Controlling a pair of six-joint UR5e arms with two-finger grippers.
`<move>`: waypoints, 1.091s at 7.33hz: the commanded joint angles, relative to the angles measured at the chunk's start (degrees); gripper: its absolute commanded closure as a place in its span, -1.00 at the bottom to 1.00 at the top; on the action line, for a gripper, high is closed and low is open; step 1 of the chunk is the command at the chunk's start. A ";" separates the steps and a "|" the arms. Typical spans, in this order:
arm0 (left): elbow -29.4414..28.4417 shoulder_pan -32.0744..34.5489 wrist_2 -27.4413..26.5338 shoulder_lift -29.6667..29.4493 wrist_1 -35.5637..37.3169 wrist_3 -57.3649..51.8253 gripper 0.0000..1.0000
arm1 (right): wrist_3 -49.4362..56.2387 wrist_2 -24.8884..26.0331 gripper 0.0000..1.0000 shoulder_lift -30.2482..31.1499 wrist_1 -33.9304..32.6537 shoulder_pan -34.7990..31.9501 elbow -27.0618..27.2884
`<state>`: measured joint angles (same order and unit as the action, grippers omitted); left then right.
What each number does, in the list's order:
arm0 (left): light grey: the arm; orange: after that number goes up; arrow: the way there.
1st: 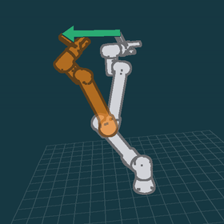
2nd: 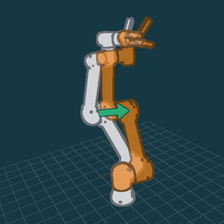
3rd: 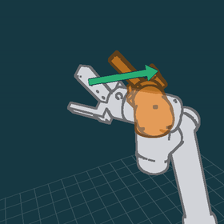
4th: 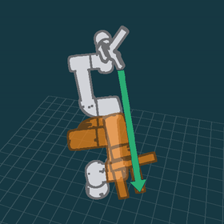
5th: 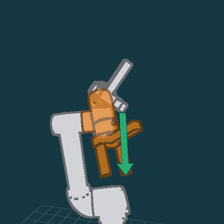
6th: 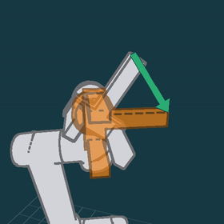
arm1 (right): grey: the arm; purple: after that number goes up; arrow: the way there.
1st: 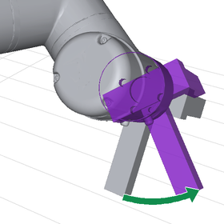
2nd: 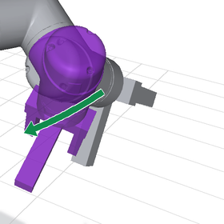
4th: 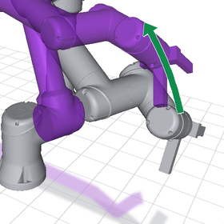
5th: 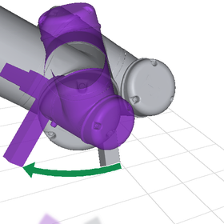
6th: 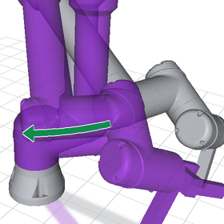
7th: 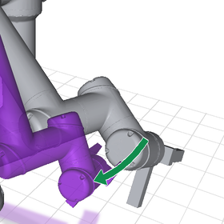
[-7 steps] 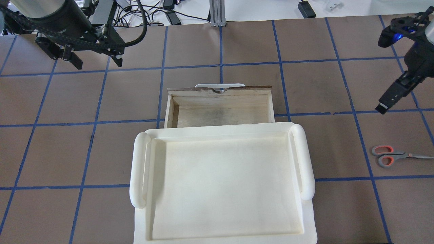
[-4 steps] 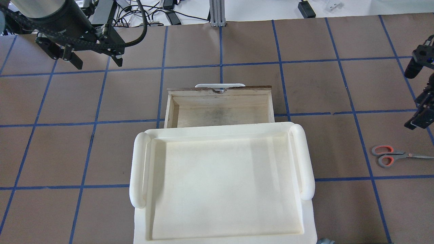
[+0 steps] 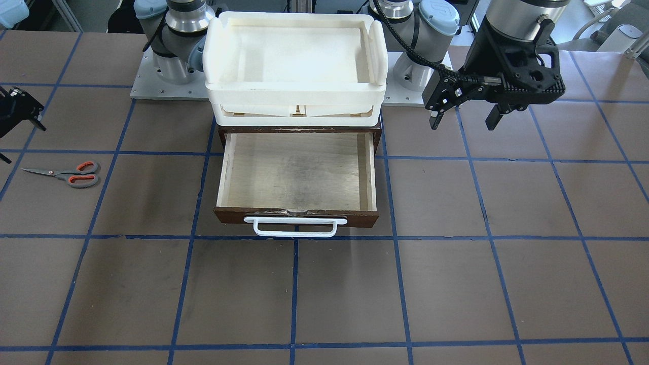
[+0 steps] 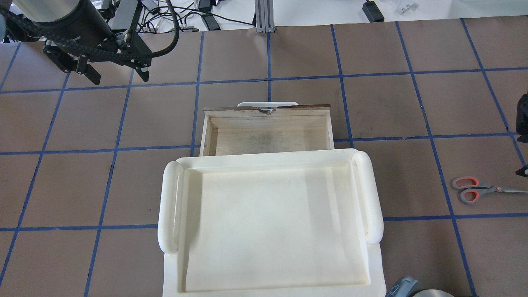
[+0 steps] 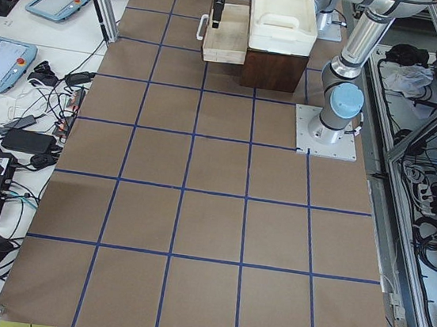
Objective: Put scissors in drawer and close it
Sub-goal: 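Move the right gripper outward and down over the grey-orange scissors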
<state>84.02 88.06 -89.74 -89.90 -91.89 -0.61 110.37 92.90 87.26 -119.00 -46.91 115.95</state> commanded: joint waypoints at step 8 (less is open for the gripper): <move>0.26 0.10 0.62 0.08 0.13 0.09 -1.00 | 31.32 -3.34 -0.77 -9.12 -20.05 4.37 11.67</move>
<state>84.29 88.15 -89.24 -89.68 -91.84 -0.58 141.07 89.44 78.79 -138.96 -42.61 127.30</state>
